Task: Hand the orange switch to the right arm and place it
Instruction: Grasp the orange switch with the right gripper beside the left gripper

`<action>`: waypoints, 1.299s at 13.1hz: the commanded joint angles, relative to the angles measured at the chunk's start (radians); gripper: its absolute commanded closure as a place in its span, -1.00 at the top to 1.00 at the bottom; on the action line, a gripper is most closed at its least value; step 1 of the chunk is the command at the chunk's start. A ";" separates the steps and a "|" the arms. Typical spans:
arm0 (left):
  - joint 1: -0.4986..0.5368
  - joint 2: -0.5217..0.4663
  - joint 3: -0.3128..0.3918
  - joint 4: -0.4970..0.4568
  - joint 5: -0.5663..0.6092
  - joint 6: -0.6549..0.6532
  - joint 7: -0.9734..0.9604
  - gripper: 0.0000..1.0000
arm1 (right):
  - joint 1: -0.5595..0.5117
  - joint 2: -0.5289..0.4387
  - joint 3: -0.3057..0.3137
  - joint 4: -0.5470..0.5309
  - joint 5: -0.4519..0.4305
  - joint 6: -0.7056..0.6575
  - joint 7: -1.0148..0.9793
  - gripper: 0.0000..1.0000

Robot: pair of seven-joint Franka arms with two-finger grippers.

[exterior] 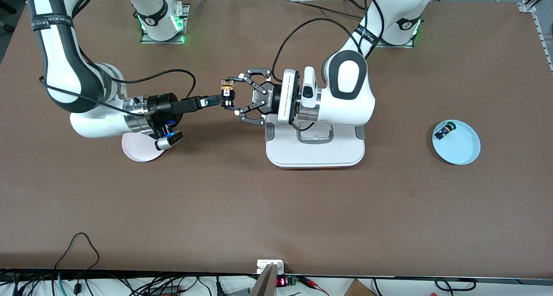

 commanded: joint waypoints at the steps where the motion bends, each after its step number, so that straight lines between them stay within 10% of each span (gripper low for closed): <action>1: -0.021 -0.006 0.012 -0.004 -0.014 0.021 -0.008 -1.00 | 0.006 -0.012 0.009 -0.008 0.025 0.006 0.020 1.00; 17: -0.031 0.003 0.012 -0.004 -0.014 0.059 0.005 -1.00 | -0.005 -0.066 0.020 -0.103 0.027 0.026 0.029 0.89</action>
